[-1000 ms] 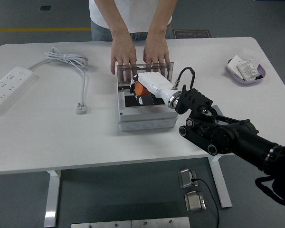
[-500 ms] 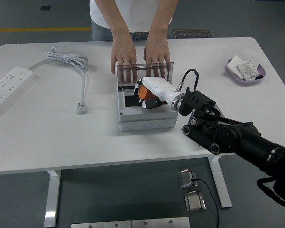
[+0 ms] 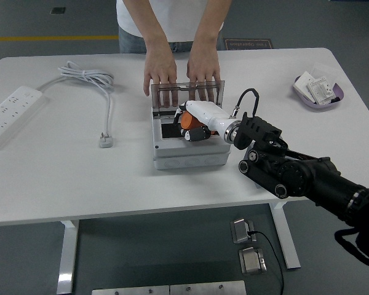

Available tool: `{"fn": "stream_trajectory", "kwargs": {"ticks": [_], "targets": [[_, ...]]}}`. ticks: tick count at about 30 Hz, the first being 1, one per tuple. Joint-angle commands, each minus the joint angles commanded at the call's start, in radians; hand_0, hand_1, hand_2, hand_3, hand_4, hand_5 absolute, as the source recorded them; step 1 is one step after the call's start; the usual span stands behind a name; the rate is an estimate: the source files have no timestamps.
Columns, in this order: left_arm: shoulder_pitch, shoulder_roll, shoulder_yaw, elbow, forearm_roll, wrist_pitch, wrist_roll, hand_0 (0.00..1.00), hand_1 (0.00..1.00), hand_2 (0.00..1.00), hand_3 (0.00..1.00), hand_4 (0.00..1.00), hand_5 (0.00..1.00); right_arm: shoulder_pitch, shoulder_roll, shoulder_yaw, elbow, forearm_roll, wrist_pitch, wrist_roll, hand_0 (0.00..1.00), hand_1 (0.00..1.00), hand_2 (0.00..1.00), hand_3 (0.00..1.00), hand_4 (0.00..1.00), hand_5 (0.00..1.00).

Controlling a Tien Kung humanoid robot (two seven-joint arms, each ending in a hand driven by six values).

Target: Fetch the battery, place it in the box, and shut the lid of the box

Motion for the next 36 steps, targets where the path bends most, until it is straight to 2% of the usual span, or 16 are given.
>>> {"fn": "stream_trajectory", "kwargs": {"ticks": [3, 4, 13, 15, 16, 25, 27, 31, 36], "targets": [[0.001, 0.000, 0.000, 0.000, -0.001, 0.001, 0.000, 0.632, 0.686, 0.637, 0.647, 0.630, 0.188, -0.003, -0.004, 0.005, 0.016, 0.007, 0.003, -0.003, 0.663, 0.550, 0.567, 0.620, 0.677, 0.305], [0.001, 0.000, 0.000, 0.000, -0.001, 0.001, -0.001, 0.632, 0.687, 0.637, 0.648, 0.630, 0.187, -0.004, -0.006, 0.007, 0.023, 0.009, 0.002, -0.004, 0.711, 0.591, 0.605, 0.632, 0.876, 0.458], [0.003, -0.002, 0.004, 0.000, -0.009, 0.002, -0.004, 0.632, 0.687, 0.637, 0.649, 0.629, 0.188, -0.011, -0.034, 0.028, 0.099, 0.022, 0.010, -0.020, 0.728, 0.593, 0.611, 0.639, 0.894, 0.477], [0.004, -0.002, 0.006, 0.000, -0.012, 0.002, -0.005, 0.632, 0.687, 0.637, 0.649, 0.629, 0.188, -0.012, -0.047, 0.034, 0.129, 0.032, 0.014, -0.028, 0.728, 0.593, 0.611, 0.639, 0.894, 0.477], [0.005, -0.002, 0.006, 0.000, -0.014, 0.002, -0.005, 0.632, 0.687, 0.636, 0.649, 0.629, 0.187, -0.013, -0.054, 0.036, 0.143, 0.037, 0.016, -0.032, 0.729, 0.592, 0.613, 0.645, 0.916, 0.509], [0.014, -0.002, 0.001, 0.001, -0.013, 0.002, -0.003, 0.632, 0.686, 0.635, 0.649, 0.629, 0.188, 0.011, -0.131, 0.080, 0.296, 0.117, 0.067, -0.079, 0.729, 0.595, 0.613, 0.652, 0.923, 0.526], [0.015, -0.002, -0.003, 0.001, -0.010, 0.002, -0.002, 0.632, 0.686, 0.635, 0.649, 0.629, 0.188, 0.023, -0.139, 0.091, 0.313, 0.130, 0.072, -0.080, 0.729, 0.595, 0.613, 0.652, 0.923, 0.526], [0.013, -0.001, -0.004, 0.001, -0.009, 0.003, -0.002, 0.632, 0.686, 0.636, 0.650, 0.629, 0.187, 0.064, -0.142, 0.104, 0.308, 0.155, 0.076, -0.078, 0.715, 0.590, 0.610, 0.655, 0.931, 0.547], [0.009, 0.001, -0.010, 0.002, -0.001, 0.003, 0.000, 0.632, 0.686, 0.637, 0.651, 0.629, 0.186, 0.128, -0.122, 0.091, 0.235, 0.196, 0.077, -0.063, 0.714, 0.587, 0.609, 0.662, 0.929, 0.550]]}}
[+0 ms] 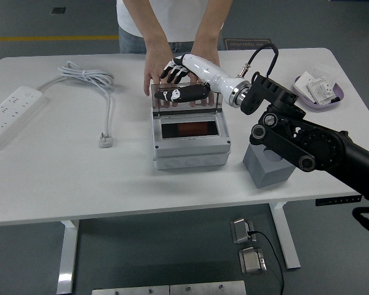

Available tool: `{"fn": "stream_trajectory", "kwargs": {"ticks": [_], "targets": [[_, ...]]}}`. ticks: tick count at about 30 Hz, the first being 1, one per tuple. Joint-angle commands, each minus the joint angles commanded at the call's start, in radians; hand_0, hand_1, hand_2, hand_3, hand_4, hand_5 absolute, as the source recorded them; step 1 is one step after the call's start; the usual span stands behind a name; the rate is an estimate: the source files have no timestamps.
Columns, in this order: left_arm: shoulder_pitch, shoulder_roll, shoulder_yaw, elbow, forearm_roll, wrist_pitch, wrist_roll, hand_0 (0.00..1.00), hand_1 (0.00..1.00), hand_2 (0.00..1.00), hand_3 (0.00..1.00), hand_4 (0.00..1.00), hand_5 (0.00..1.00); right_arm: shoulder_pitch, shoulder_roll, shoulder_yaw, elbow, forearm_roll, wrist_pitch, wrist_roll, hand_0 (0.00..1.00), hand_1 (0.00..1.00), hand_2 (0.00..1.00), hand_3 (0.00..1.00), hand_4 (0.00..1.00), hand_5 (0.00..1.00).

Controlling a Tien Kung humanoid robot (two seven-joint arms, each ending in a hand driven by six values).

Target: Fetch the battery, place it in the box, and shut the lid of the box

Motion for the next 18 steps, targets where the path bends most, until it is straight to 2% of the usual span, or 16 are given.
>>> {"fn": "stream_trajectory", "kwargs": {"ticks": [3, 10, 15, 18], "targets": [[-0.003, 0.002, -0.006, 0.000, 0.008, 0.000, 0.002, 0.632, 0.686, 0.637, 0.651, 0.629, 0.186, 0.040, 0.018, -0.020, -0.058, 0.034, 0.001, 0.013, 0.714, 0.587, 0.609, 0.662, 0.929, 0.550], [-0.014, 0.009, -0.016, -0.001, 0.023, 0.001, 0.007, 0.632, 0.686, 0.636, 0.652, 0.629, 0.186, 0.127, 0.051, -0.130, -0.215, 0.152, 0.006, 0.047, 0.716, 0.588, 0.613, 0.661, 0.925, 0.553], [-0.022, 0.013, -0.033, -0.001, 0.046, 0.002, 0.015, 0.632, 0.686, 0.636, 0.652, 0.629, 0.186, 0.147, 0.048, -0.202, -0.321, 0.218, 0.006, 0.071, 0.716, 0.588, 0.613, 0.661, 0.925, 0.553], [-0.027, 0.014, -0.038, -0.002, 0.053, 0.003, 0.017, 0.632, 0.686, 0.636, 0.652, 0.629, 0.187, 0.139, 0.036, -0.231, -0.358, 0.238, 0.003, 0.081, 0.716, 0.594, 0.613, 0.661, 0.923, 0.554]]}}
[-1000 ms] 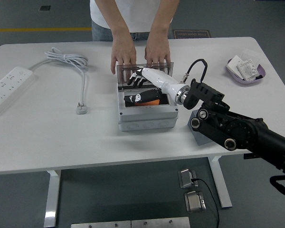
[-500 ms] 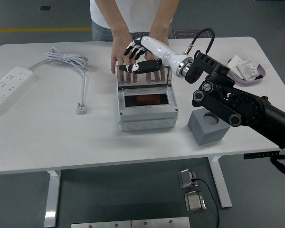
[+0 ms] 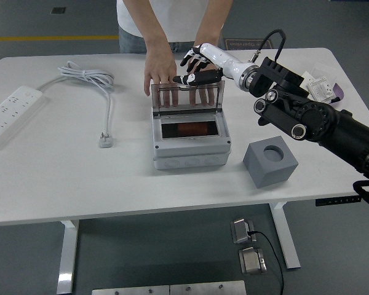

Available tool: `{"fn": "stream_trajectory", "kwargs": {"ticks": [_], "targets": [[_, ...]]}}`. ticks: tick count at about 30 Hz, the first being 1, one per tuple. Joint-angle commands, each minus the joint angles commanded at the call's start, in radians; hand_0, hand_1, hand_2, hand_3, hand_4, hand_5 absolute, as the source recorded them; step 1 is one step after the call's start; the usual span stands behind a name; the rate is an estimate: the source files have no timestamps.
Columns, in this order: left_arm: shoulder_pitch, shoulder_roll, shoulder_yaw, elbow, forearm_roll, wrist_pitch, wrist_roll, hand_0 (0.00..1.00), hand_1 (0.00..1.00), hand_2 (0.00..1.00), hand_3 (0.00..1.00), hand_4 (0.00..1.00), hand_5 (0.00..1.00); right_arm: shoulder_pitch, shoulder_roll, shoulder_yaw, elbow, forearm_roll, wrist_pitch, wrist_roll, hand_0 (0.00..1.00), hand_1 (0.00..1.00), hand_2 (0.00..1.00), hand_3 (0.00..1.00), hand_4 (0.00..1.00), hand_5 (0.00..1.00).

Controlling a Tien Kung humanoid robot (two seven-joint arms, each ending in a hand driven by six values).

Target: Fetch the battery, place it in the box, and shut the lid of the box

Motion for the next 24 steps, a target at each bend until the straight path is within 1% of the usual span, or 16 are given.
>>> {"fn": "stream_trajectory", "kwargs": {"ticks": [3, 8, 11, 15, 22, 24], "targets": [[-0.002, 0.000, 0.009, -0.001, -0.007, -0.001, -0.003, 0.632, 0.686, 0.636, 0.652, 0.629, 0.187, -0.014, -0.014, -0.014, -0.006, 0.008, -0.003, 0.003, 0.716, 0.594, 0.613, 0.661, 0.923, 0.554], [0.000, -0.001, 0.038, -0.001, -0.035, -0.003, -0.014, 0.632, 0.686, 0.636, 0.652, 0.629, 0.187, -0.044, -0.038, -0.020, 0.032, 0.000, -0.009, 0.001, 0.713, 0.595, 0.613, 0.661, 0.924, 0.555], [0.001, -0.002, 0.053, -0.001, -0.050, -0.004, -0.020, 0.632, 0.686, 0.636, 0.652, 0.629, 0.187, -0.063, -0.052, -0.023, 0.068, -0.010, -0.013, -0.002, 0.714, 0.601, 0.609, 0.653, 0.922, 0.559], [0.005, -0.006, 0.068, -0.001, -0.068, -0.005, -0.026, 0.632, 0.686, 0.636, 0.652, 0.629, 0.187, -0.087, -0.075, -0.022, 0.141, -0.036, -0.019, -0.010, 0.714, 0.601, 0.609, 0.653, 0.922, 0.559], [0.011, -0.009, 0.083, 0.000, -0.089, -0.006, -0.033, 0.632, 0.686, 0.636, 0.652, 0.630, 0.188, -0.108, -0.114, -0.031, 0.259, -0.073, -0.026, -0.027, 0.714, 0.604, 0.606, 0.651, 0.921, 0.561], [0.014, -0.010, 0.083, 0.000, -0.091, -0.006, -0.033, 0.632, 0.686, 0.636, 0.652, 0.630, 0.188, -0.111, -0.123, -0.032, 0.283, -0.080, -0.026, -0.032, 0.714, 0.604, 0.606, 0.651, 0.921, 0.561]]}}
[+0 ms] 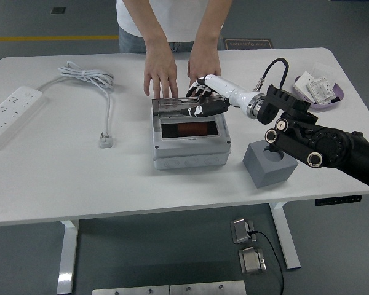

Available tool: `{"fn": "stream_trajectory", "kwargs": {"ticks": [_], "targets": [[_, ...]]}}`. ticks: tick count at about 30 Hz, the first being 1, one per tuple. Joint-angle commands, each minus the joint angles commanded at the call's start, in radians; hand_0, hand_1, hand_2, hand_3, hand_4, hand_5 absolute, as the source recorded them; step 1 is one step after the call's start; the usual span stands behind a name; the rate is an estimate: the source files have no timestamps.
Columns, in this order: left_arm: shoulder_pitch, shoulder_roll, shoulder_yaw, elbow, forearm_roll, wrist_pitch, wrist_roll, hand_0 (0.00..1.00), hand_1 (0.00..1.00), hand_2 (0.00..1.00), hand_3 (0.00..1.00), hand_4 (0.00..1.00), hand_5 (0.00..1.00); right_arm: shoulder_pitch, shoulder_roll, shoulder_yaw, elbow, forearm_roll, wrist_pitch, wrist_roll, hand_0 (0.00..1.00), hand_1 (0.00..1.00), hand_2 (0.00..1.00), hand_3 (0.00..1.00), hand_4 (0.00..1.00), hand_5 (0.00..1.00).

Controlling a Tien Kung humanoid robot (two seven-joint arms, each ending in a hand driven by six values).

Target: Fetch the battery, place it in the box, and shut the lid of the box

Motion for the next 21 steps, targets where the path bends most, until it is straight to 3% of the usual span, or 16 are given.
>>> {"fn": "stream_trajectory", "kwargs": {"ticks": [11, 21], "targets": [[0.007, -0.001, 0.012, 0.001, -0.017, -0.001, -0.005, 0.632, 0.687, 0.637, 0.652, 0.630, 0.188, -0.012, -0.040, 0.005, 0.117, -0.055, 0.005, -0.030, 0.703, 0.606, 0.607, 0.651, 0.917, 0.560], [0.011, -0.005, 0.010, 0.001, -0.017, -0.001, -0.004, 0.632, 0.686, 0.637, 0.652, 0.630, 0.188, -0.056, -0.041, 0.019, 0.141, -0.069, 0.005, -0.037, 0.701, 0.603, 0.606, 0.650, 0.912, 0.558]]}}
